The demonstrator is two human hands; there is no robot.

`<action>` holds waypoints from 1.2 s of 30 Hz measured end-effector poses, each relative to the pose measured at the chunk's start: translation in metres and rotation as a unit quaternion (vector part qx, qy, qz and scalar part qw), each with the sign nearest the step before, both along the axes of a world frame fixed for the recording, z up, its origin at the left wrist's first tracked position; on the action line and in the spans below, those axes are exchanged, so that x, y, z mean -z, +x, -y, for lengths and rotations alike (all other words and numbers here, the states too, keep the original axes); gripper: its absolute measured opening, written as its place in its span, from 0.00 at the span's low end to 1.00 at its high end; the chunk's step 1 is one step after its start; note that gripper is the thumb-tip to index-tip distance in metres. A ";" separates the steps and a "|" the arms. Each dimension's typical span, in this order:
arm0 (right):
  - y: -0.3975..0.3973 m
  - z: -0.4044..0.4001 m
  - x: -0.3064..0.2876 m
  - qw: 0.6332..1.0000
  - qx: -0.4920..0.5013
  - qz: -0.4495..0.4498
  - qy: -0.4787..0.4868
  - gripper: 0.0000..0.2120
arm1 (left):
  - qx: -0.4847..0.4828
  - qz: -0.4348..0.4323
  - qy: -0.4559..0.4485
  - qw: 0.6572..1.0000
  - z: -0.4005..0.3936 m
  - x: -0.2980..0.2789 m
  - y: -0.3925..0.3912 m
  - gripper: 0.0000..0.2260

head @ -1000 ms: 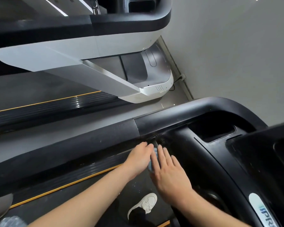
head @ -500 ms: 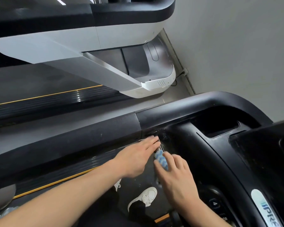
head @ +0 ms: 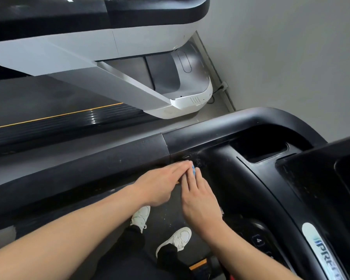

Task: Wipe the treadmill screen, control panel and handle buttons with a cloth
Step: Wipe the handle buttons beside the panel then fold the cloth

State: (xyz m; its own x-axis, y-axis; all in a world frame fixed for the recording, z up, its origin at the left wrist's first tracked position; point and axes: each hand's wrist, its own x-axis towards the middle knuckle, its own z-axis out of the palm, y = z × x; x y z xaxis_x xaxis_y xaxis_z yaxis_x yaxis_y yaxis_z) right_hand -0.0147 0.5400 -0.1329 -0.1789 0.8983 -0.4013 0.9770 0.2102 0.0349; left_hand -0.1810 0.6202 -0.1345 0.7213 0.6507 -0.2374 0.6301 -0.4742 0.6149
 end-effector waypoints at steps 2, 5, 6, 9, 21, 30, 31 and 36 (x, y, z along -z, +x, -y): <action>0.001 0.006 -0.005 1.000 -0.017 0.016 -0.007 0.33 | 0.008 -0.003 0.007 1.000 0.002 -0.002 0.000 0.41; 0.018 0.041 -0.023 0.999 -0.023 0.023 -0.043 0.37 | 0.048 -0.049 0.039 0.997 0.009 -0.002 0.002 0.43; 0.023 0.054 -0.030 0.997 -0.021 0.035 -0.067 0.36 | 0.055 -0.061 0.039 0.996 0.010 -0.003 0.004 0.44; 0.035 0.081 -0.040 0.991 -0.063 0.082 -0.081 0.26 | 0.057 -0.082 0.037 0.994 0.013 -0.005 0.007 0.43; 0.080 -0.078 -0.061 0.975 -0.213 0.064 -0.001 0.25 | 0.077 -0.159 0.102 0.979 0.051 0.000 0.026 0.44; 0.124 -0.050 -0.042 0.884 -0.374 0.054 -0.276 0.19 | 0.025 -0.101 0.050 0.993 0.058 0.006 0.027 0.42; 0.122 -0.062 -0.038 0.876 -0.399 0.059 -0.264 0.20 | 0.019 -0.096 0.051 0.994 0.059 0.007 0.028 0.43; 0.086 -0.120 -0.016 0.879 -0.446 0.105 -0.127 0.27 | 0.003 -0.097 0.058 0.994 0.061 0.011 0.031 0.42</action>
